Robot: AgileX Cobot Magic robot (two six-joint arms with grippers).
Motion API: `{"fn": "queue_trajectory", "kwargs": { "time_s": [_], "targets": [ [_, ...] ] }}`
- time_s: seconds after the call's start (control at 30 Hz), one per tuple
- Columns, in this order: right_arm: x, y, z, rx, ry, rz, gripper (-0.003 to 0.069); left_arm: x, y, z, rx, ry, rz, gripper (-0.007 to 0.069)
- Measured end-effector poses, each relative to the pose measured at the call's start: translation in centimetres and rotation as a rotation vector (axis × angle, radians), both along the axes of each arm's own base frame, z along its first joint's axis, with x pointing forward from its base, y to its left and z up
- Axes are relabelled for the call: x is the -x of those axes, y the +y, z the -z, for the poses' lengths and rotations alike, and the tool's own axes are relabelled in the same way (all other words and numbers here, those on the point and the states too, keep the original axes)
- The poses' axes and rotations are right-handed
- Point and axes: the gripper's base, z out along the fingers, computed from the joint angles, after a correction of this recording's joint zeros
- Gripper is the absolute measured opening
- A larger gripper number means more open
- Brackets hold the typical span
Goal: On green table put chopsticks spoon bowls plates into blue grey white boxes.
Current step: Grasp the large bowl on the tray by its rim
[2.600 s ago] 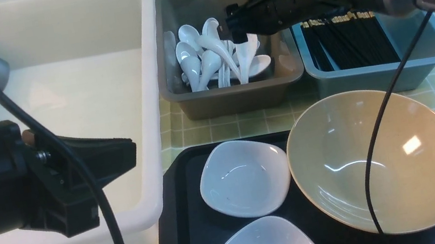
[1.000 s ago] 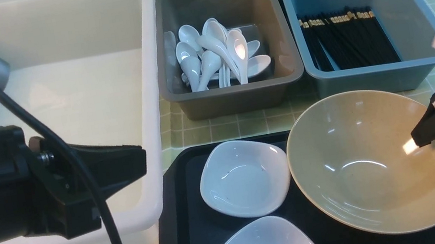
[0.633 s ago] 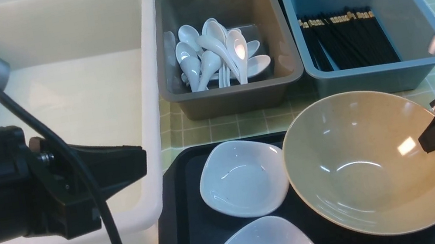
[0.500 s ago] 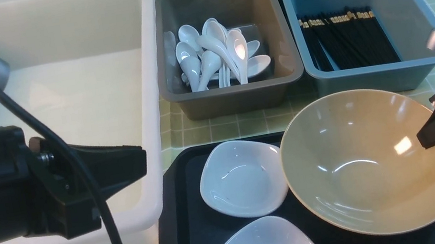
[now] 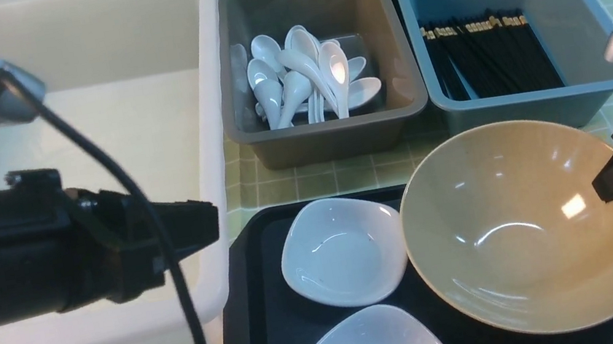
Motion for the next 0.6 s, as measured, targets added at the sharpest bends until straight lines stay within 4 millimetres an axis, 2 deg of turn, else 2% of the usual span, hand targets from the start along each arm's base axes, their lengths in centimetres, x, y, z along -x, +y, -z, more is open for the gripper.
{"fn": "queue_trajectory", "kwargs": {
  "time_s": [0.07, 0.23, 0.3, 0.33, 0.47, 0.53, 0.6],
  "targets": [
    [0.1, 0.2, 0.4, 0.006, 0.002, -0.001, 0.0077, -0.3, -0.1, 0.1, 0.006, 0.009, 0.003, 0.0122],
    [0.5, 1.1, 0.9, 0.041, 0.013, -0.036, 0.0235, -1.6, -1.0, -0.9, 0.046, 0.001, 0.054, 0.0263],
    [0.5, 1.1, 0.8, 0.048, 0.009, -0.033, 0.0269, -1.6, -1.1, -1.2, 0.044, -0.006, 0.077, 0.0295],
    [0.7, 0.9, 0.4, 0.079, 0.001, -0.032, 0.035, -1.7, -1.4, -1.8, 0.044, -0.03, 0.125, 0.0367],
    [1.2, 0.4, -1.9, 0.147, -0.055, 0.019, 0.0533, -1.7, -2.1, -2.8, 0.076, -0.095, 0.256, 0.058],
    [1.7, 0.3, -3.4, 0.17, -0.092, 0.053, 0.0593, -2.2, -2.5, -2.8, 0.104, -0.111, 0.289, 0.0651],
    [2.1, 0.3, -4.4, 0.177, -0.118, 0.064, 0.0622, -2.7, -2.8, -2.7, 0.12, -0.106, 0.296, 0.0661]
  ]
}}
